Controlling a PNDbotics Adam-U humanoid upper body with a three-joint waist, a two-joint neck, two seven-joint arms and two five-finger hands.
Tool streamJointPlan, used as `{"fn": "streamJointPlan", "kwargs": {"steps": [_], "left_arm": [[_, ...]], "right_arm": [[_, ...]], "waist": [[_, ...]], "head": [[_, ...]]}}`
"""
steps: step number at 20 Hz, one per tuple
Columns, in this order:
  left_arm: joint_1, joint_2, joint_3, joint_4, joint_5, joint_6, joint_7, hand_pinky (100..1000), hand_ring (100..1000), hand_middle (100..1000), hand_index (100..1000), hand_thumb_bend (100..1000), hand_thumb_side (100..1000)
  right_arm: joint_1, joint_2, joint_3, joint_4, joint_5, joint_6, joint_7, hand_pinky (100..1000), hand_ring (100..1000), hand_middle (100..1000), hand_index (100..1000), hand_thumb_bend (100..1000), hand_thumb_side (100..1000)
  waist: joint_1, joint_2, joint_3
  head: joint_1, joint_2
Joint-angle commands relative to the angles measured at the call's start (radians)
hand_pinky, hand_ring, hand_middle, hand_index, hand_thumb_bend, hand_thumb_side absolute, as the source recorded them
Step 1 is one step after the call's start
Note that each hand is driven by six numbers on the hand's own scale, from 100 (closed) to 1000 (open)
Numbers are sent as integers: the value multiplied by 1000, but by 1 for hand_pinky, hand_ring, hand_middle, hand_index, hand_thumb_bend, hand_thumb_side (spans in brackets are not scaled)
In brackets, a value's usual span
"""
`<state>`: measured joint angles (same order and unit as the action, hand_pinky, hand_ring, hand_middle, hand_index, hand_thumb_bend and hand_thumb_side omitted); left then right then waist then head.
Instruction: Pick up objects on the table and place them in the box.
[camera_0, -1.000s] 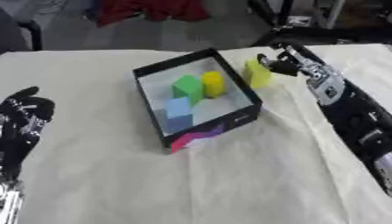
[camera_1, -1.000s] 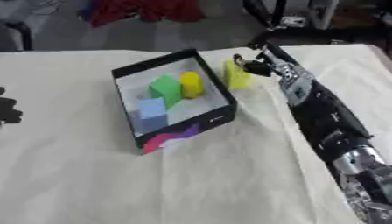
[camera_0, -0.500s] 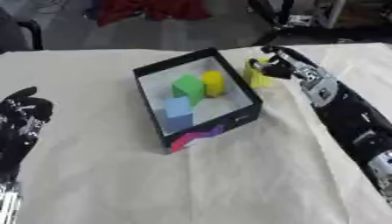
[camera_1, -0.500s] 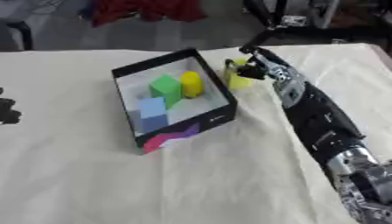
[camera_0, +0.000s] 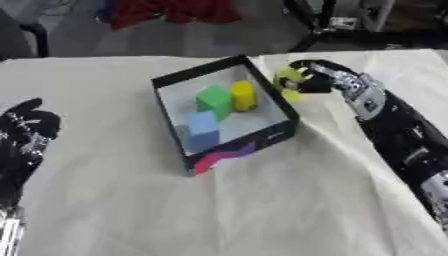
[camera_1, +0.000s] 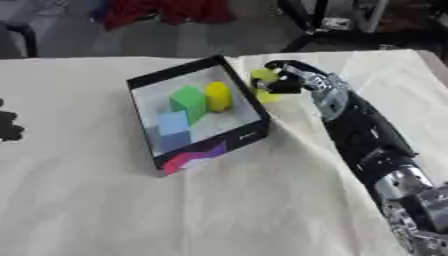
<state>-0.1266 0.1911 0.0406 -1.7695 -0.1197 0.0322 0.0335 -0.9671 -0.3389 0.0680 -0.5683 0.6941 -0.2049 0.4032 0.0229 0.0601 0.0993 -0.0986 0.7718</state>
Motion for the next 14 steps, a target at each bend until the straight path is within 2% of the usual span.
{"fn": "streamJointPlan", "kwargs": {"steps": [1,3,4,5,7,8,9,10,11,12,14], "left_arm": [[-13,6,1,-20,0,-2,-2,640,585,615,820,750,670],[-13,6,1,-20,0,-2,-2,640,585,615,820,750,670],[-13,6,1,-20,0,-2,-3,640,585,614,820,751,669],[-13,6,1,-21,0,-2,-3,640,585,614,820,751,669],[-13,6,2,-21,0,-2,-2,640,585,614,820,751,669],[-13,6,2,-21,0,-2,-2,640,585,614,820,751,670],[-13,6,2,-21,0,-2,-2,640,585,614,820,752,669],[-13,6,2,-21,0,-2,-2,640,585,614,820,753,669],[-13,6,2,-21,0,-2,-2,640,585,614,820,753,669],[-13,6,2,-21,0,-2,-2,640,584,613,820,754,669],[-13,6,3,-21,0,-2,-2,640,585,614,820,752,669]], "right_arm": [[-13,-12,3,-15,37,-9,32,884,910,951,970,295,671],[-12,-12,3,-14,60,-15,47,882,908,950,972,291,636],[-12,-12,3,-14,70,-19,53,879,903,946,972,254,576],[-12,-12,2,-15,78,-23,60,876,899,943,970,242,553],[-12,-13,0,-18,90,-31,64,867,882,921,958,176,452],[-13,-14,-1,-21,98,-34,62,858,864,896,942,128,364],[-13,-15,-2,-25,103,-37,56,854,859,885,935,107,326],[-13,-16,-3,-28,108,-39,49,847,854,864,921,100,255],[-12,-17,-3,-31,113,-40,41,844,850,854,913,100,223],[-12,-17,-3,-33,118,-42,33,835,838,824,891,100,141],[-12,-19,-4,-37,127,-45,14,822,816,784,866,100,100]], "waist": [[9,5,1],[9,5,1],[9,5,1],[10,5,1],[10,5,1],[10,5,0],[10,5,0],[10,5,0],[10,5,0],[10,5,0],[10,5,0]], "head": [[1,-2],[1,-2],[1,-2],[1,-2],[1,-2],[0,-2],[0,-2],[0,-2],[-1,-2],[-1,-2],[-2,-2]]}}
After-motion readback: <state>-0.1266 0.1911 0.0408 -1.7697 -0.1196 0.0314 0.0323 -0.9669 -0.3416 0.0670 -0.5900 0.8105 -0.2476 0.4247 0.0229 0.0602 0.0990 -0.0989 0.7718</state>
